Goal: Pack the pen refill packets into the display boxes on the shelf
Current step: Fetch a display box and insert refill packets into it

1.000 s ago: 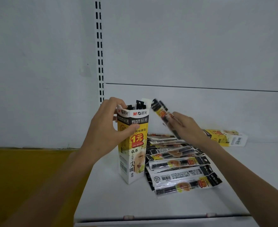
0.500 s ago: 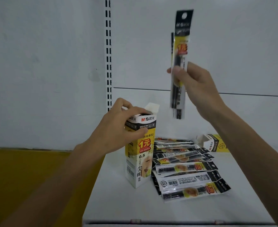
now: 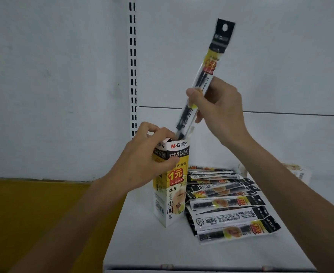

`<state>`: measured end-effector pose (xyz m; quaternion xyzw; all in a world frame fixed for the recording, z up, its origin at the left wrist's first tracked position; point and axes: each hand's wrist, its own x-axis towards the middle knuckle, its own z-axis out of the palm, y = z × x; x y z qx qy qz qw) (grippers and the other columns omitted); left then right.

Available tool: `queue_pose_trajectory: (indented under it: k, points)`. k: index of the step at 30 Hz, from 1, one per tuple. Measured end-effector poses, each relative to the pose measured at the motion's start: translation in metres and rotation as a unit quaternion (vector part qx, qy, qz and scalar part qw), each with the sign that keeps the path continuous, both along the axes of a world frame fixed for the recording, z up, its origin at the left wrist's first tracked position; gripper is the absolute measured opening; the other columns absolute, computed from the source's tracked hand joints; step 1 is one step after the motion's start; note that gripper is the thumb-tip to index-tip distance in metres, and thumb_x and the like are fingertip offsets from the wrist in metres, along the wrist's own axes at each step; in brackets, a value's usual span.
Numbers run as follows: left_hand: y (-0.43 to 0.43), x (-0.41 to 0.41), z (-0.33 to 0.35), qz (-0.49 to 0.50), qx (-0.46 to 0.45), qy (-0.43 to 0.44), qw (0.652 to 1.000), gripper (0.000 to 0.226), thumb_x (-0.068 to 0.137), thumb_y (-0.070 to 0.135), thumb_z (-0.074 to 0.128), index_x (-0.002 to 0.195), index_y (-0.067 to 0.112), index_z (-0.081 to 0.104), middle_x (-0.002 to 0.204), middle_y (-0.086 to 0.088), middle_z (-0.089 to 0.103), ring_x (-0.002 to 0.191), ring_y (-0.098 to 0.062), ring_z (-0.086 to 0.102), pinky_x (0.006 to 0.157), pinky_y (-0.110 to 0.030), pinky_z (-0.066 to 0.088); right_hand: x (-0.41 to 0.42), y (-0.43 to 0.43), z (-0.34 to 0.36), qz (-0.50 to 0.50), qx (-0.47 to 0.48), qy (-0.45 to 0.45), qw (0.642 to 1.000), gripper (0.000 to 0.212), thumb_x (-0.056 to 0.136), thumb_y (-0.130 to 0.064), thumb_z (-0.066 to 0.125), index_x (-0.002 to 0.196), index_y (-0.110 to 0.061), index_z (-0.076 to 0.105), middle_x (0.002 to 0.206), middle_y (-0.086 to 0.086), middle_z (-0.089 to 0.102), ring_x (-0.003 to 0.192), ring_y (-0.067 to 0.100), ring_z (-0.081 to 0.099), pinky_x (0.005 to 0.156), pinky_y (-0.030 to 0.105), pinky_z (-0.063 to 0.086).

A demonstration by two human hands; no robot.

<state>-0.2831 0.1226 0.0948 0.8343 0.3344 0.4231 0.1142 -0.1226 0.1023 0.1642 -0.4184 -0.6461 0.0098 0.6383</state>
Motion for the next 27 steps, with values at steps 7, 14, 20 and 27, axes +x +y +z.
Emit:
queue_pose_trajectory:
  k: [7, 14, 20, 27]
  points:
    - [0.001, 0.003, 0.000, 0.003, 0.008, -0.003, 1.000, 0.039, 0.075, 0.032, 0.069, 0.102, 0.043, 0.043, 0.106, 0.008, 0.038, 0.094, -0.006, 0.050, 0.082, -0.029, 0.053, 0.004, 0.007, -0.009, -0.030, -0.234, -0.235, 0.943, 0.016, 0.079, -0.023, 0.068, 0.085, -0.008, 0.065, 0.082, 0.007, 0.068, 0.070, 0.017, 0.059, 0.065, 0.025, 0.047]
    - [0.002, 0.005, -0.001, 0.010, 0.017, -0.008, 1.000, 0.049, 0.073, 0.034, 0.070, 0.106, 0.044, 0.035, 0.108, 0.009, 0.040, 0.095, -0.006, 0.048, 0.078, -0.022, 0.050, 0.016, 0.002, 0.001, 0.108, -0.183, 0.000, 0.977, 0.018, 0.078, -0.017, 0.071, 0.094, -0.019, 0.063, 0.078, -0.003, 0.065, 0.068, 0.007, 0.057, 0.061, 0.019, 0.041]
    - [0.004, 0.008, -0.008, 0.018, 0.015, -0.082, 0.996, 0.055, 0.067, 0.034, 0.076, 0.096, 0.039, 0.029, 0.105, 0.009, 0.054, 0.093, -0.010, 0.056, 0.077, -0.041, 0.054, 0.012, 0.013, -0.012, -0.016, -0.222, -0.205, 0.953, 0.018, 0.075, -0.014, 0.072, 0.092, -0.010, 0.067, 0.088, 0.005, 0.071, 0.079, 0.018, 0.065, 0.074, 0.033, 0.050]
    - [0.003, 0.007, -0.017, 0.027, 0.030, -0.120, 0.992, 0.045, 0.067, 0.033, 0.076, 0.082, 0.036, 0.033, 0.111, 0.019, 0.048, 0.095, -0.004, 0.053, 0.074, -0.008, 0.046, 0.012, 0.013, -0.016, 0.007, -0.136, -0.147, 0.980, 0.012, 0.077, -0.009, 0.071, 0.077, -0.020, 0.066, 0.070, -0.011, 0.064, 0.058, -0.006, 0.057, 0.057, 0.003, 0.040]
